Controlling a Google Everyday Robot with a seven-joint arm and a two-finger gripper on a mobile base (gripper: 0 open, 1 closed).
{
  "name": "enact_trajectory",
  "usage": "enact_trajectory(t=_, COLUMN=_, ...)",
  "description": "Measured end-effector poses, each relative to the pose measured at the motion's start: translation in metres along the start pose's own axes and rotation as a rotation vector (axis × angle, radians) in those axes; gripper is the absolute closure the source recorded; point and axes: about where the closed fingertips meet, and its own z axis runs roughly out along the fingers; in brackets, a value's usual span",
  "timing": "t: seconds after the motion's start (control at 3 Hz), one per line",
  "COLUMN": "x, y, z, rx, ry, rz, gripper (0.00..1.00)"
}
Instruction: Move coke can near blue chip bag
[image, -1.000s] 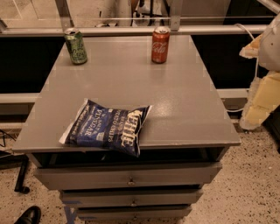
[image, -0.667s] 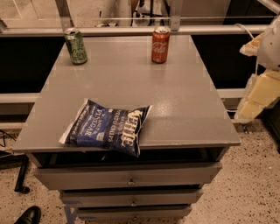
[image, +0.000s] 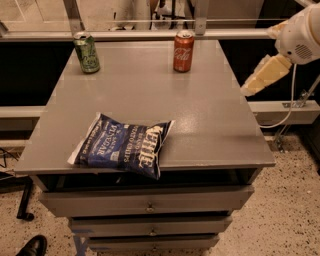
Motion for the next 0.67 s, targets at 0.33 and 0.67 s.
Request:
enact_trajectory(t=0.33, x=-0.015, y=-0.051, z=0.049, rx=0.04, ry=-0.144, rz=0.101, gripper=0.0)
enact_trajectory(t=0.67, x=-0.044, y=-0.078, z=0.103, rx=0.016, ry=-0.276, rz=0.185, gripper=0.0)
